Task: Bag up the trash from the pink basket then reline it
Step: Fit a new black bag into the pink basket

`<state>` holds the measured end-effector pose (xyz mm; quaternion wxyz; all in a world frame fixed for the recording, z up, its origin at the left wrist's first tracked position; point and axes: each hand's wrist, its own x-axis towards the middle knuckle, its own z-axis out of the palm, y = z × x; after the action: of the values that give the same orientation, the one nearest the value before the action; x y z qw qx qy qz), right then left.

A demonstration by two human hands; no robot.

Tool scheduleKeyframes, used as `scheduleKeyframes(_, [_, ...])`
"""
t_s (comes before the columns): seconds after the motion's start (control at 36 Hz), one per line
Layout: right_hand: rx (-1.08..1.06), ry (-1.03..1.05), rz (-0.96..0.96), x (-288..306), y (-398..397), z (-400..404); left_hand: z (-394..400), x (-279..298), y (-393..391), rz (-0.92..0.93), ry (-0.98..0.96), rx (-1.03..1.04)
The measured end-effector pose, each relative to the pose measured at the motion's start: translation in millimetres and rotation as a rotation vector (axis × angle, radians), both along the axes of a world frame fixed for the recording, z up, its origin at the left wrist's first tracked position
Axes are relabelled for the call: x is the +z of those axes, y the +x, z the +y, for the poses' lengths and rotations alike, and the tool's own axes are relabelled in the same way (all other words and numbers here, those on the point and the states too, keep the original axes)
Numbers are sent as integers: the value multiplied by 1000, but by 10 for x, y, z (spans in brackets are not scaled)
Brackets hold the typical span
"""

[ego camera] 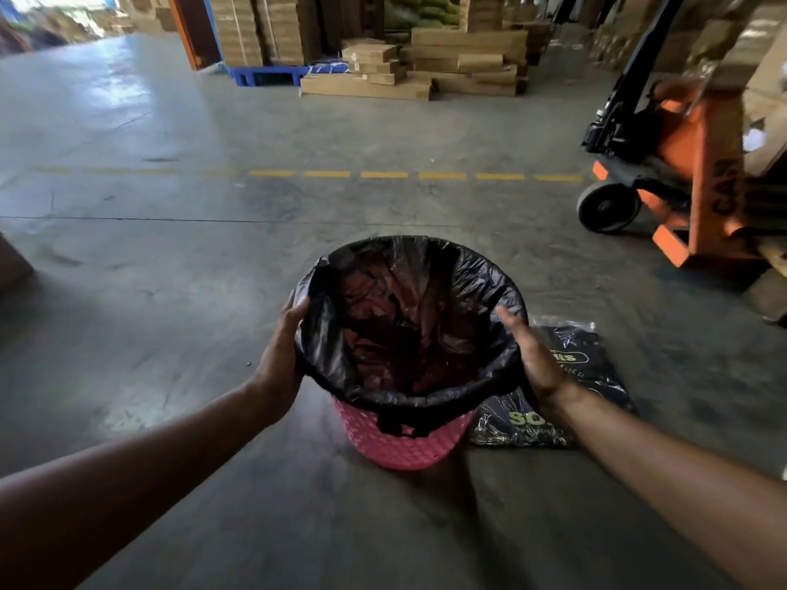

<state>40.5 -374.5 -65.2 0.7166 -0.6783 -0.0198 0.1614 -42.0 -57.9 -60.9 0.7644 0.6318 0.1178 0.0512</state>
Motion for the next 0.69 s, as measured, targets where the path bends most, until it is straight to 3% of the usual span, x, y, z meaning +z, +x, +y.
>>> scheduleKeyframes(0.36, [14,-20,107,-185,430,112,-100,-200,307,132,-197,226])
scheduleKeyframes(0.61, [-26,-57,85,-192,358,134,-158,-418,337,222,-17,410])
scheduleKeyframes(0.69, [-102,-93,130,-253,358,118,-70,-364,317,175,298,489])
